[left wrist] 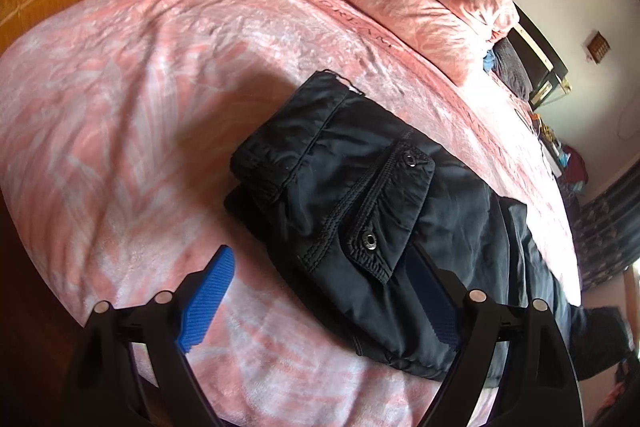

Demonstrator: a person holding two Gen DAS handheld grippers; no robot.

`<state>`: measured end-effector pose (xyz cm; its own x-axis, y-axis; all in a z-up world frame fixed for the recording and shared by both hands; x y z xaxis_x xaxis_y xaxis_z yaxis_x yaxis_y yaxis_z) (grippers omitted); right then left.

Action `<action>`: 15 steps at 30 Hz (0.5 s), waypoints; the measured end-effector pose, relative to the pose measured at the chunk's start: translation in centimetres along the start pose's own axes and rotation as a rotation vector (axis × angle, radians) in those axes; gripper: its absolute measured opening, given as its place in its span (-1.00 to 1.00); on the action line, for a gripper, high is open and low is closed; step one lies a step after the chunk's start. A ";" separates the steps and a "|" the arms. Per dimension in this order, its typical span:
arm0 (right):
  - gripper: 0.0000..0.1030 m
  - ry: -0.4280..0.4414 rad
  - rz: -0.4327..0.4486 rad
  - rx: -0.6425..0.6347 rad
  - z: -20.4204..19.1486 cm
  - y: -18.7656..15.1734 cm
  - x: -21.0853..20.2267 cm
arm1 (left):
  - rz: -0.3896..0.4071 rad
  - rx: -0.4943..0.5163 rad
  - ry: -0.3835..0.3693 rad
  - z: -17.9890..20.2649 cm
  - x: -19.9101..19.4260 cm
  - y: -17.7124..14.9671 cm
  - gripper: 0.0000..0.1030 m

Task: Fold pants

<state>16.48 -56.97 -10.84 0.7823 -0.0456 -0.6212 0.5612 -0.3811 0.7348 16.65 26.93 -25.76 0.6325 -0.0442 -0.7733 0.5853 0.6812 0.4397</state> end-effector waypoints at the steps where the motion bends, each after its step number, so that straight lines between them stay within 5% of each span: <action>1: -0.76 -0.011 0.007 -0.023 -0.6 0.1 -0.2 | 0.004 0.014 0.004 0.2 -0.1 -0.1 0.70; 15: -0.76 -0.049 0.059 -0.182 -5.3 0.9 -1.6 | 0.053 0.132 0.043 2.3 -1.1 -0.3 0.71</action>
<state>17.16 -52.38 -7.77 0.8036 -0.1090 -0.5851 0.5582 -0.2033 0.8045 16.97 25.14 -24.02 0.6438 0.0226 -0.7649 0.6150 0.5795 0.5348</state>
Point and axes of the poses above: each gripper's, at about its wrist camera, not at the fingertips, and x roughly the way its jaws point, z to its right, y to its top, the point moved 8 cm from there along x, roughly the way its jaws point, and after that the axes turned 10 degrees about -x, right-handed, at the moved point
